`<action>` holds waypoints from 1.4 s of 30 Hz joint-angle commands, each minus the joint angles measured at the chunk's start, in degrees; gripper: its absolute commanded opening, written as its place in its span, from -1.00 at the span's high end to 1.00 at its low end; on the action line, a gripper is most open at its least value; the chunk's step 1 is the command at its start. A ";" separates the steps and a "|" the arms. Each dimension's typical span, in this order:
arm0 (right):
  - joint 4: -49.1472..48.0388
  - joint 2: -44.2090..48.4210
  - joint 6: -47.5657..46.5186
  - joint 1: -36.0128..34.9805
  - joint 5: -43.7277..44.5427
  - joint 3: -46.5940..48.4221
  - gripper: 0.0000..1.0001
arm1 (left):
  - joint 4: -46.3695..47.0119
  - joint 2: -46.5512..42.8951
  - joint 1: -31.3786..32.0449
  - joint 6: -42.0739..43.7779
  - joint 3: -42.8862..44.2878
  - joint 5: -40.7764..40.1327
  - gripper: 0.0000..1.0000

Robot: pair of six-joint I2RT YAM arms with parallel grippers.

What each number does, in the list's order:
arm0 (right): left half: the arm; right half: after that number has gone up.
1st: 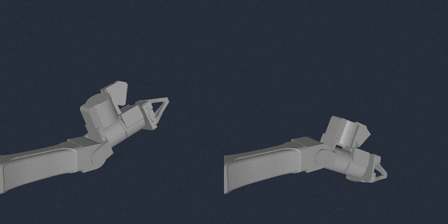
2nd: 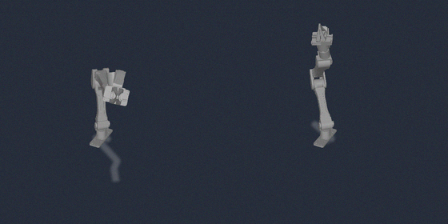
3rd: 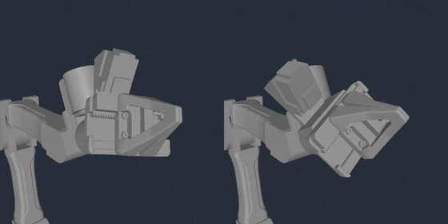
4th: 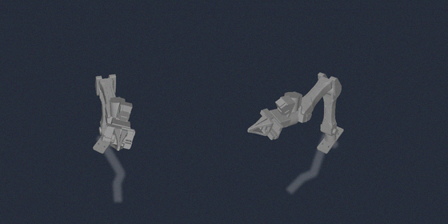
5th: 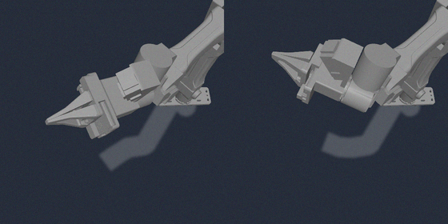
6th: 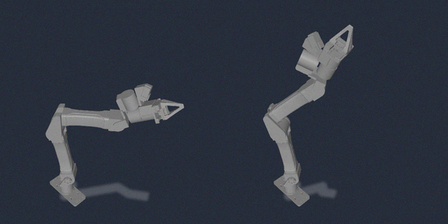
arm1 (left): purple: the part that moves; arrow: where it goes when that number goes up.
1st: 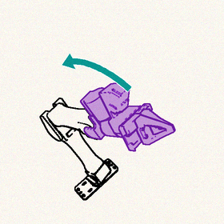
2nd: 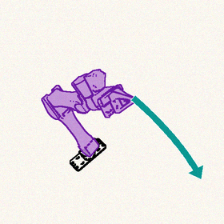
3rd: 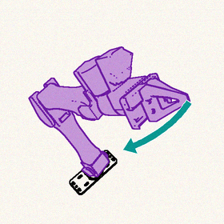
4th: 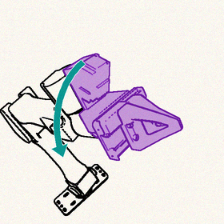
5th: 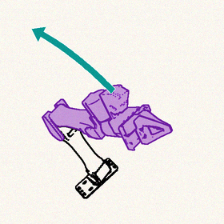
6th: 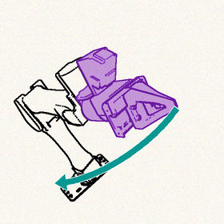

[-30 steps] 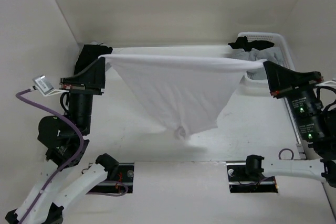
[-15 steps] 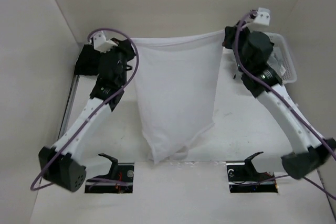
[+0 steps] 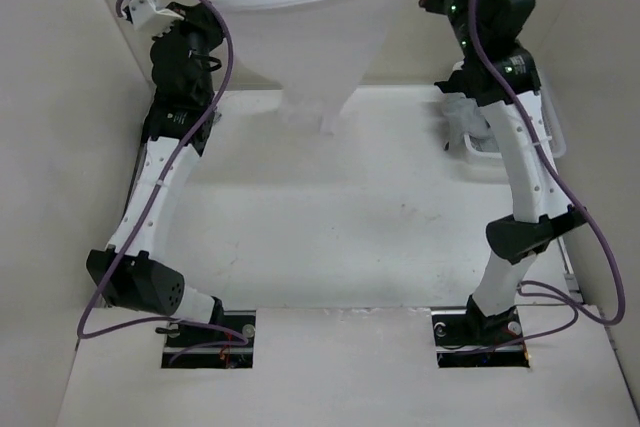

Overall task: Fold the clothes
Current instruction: Flatten the tank top out

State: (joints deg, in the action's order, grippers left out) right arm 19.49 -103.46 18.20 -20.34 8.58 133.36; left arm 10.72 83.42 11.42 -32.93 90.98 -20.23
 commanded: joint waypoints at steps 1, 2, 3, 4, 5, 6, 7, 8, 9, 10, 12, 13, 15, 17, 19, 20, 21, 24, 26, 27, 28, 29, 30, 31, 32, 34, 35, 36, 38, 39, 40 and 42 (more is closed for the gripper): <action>3.79 -1.39 -0.44 -0.18 -0.76 11.28 1.00 | 1.76 -3.17 -0.92 1.99 2.10 0.54 0.96; 4.59 -1.48 -0.53 -0.44 -0.67 12.00 1.00 | 1.76 -3.87 -1.01 2.25 1.84 0.45 0.96; 4.94 -0.79 -0.70 -0.62 -0.49 11.49 1.00 | 2.02 -4.57 -1.01 2.78 1.22 0.45 0.96; 5.21 0.35 -0.79 -0.71 -0.23 9.57 1.00 | 2.28 -5.45 -0.83 3.13 0.26 0.19 0.96; 4.86 2.10 -0.88 -0.71 0.21 6.16 1.00 | 2.46 -6.50 -0.66 3.48 -1.14 -0.25 0.96; 3.82 4.38 -0.88 -0.71 0.56 1.60 1.00 | 2.98 -7.64 -0.22 3.75 -2.90 -0.77 0.96; 2.15 7.19 -0.97 -0.71 0.91 -4.10 1.00 | 3.77 -9.05 0.48 3.83 -5.26 -1.47 0.96; -0.21 10.53 -0.97 -0.71 1.26 -11.03 1.00 | 4.65 -10.54 1.44 3.92 -8.07 -2.18 0.96; -3.02 14.13 -0.97 -0.71 1.61 -18.24 1.00 | 5.36 -11.86 2.24 3.92 -10.62 -2.79 0.96; -5.75 17.73 -0.88 -0.71 1.88 -25.36 1.00 | 6.41 -13.61 3.64 4.10 -14.30 -3.76 0.96; -8.75 25.29 0.17 -1.06 2.75 -39.25 1.00 | 8.17 -17.30 6.71 4.27 -21.94 -6.13 0.96; -10.15 29.50 1.13 -1.67 3.28 -46.71 0.99 | 8.96 -19.67 8.64 4.54 -26.34 -7.36 0.96; -12.01 37.07 3.33 -3.95 4.60 -59.04 0.99 | 10.37 -24.85 13.21 4.71 -35.82 -10.52 0.96; -12.81 45.32 5.79 -7.90 6.27 -71.43 0.99 | 10.81 -31.61 18.22 5.07 -46.02 -15.34 0.96; -11.59 52.80 7.29 -12.38 6.54 -80.15 1.00 | 9.33 -39.78 22.79 6.20 -54.20 -20.44 0.96; -9.57 56.49 7.73 -14.57 6.80 -82.97 1.00 | 7.93 -42.96 24.29 6.90 -56.24 -22.20 0.96; -7.81 59.31 7.99 -16.25 6.89 -84.22 1.00 | 5.48 -47.51 26.13 7.09 -57.57 -25.01 0.96; -3.06 65.65 8.43 -18.11 8.29 -80.13 1.00 | 2.03 -51.33 29.04 8.05 -52.78 -25.75 0.96; -0.95 67.07 7.21 -19.07 9.26 -72.32 1.00 | 1.67 -50.73 31.41 10.50 -46.10 -23.38 0.97; 0.10 67.07 5.90 -20.47 9.96 -67.84 1.00 | 1.85 -50.20 32.90 11.65 -42.85 -22.41 0.97; 0.98 66.73 4.67 -22.14 10.66 -63.70 1.00 | 1.93 -49.50 34.48 12.88 -39.68 -21.79 0.97; 1.60 66.03 3.00 -24.16 11.71 -59.66 1.00 | 2.11 -48.71 35.98 14.63 -36.43 -21.44 0.97; 1.96 65.24 1.42 -25.48 12.94 -56.57 1.00 | 2.89 -47.57 37.04 16.56 -33.18 -21.26 0.97; 2.22 63.49 -1.21 -27.15 15.65 -51.76 1.00 | 4.12 -46.34 37.75 18.67 -30.45 -21.26 0.98; 2.48 62.08 -2.97 -27.95 17.33 -48.75 1.00 | 5.70 -44.94 38.10 20.86 -27.81 -21.17 0.98; 2.93 58.22 -6.75 -29.36 20.15 -41.99 1.00 | 7.99 -41.77 38.54 24.91 -22.89 -20.64 0.98; 2.93 55.93 -8.25 -29.45 20.51 -39.34 1.00 | 8.78 -40.02 38.46 26.23 -20.86 -20.90 0.98; 2.93 53.56 -9.48 -29.19 20.43 -36.97 1.00 | 9.49 -38.17 37.76 27.38 -19.10 -20.47 0.98; 3.19 48.81 -10.46 -26.04 18.77 -33.71 1.00 | 9.58 -34.22 36.00 29.40 -16.02 -20.29 0.98; 3.02 46.79 -10.20 -23.41 17.45 -33.08 1.00 | 9.76 -32.37 34.60 29.93 -15.31 -20.03 0.98; 2.49 45.12 -9.59 -20.34 15.61 -32.90 1.00 | 10.02 -30.96 32.76 29.85 -15.13 -19.94 0.98; 1.18 42.13 -6.44 -14.19 10.08 -33.51 1.00 | 9.76 -27.97 27.85 27.93 -15.30 -18.63 0.98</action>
State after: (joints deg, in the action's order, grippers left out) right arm 19.51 -55.22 11.79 -39.90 22.85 101.10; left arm 20.14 50.74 43.62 -7.75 75.20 -39.46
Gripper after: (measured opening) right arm 0.004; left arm 0.050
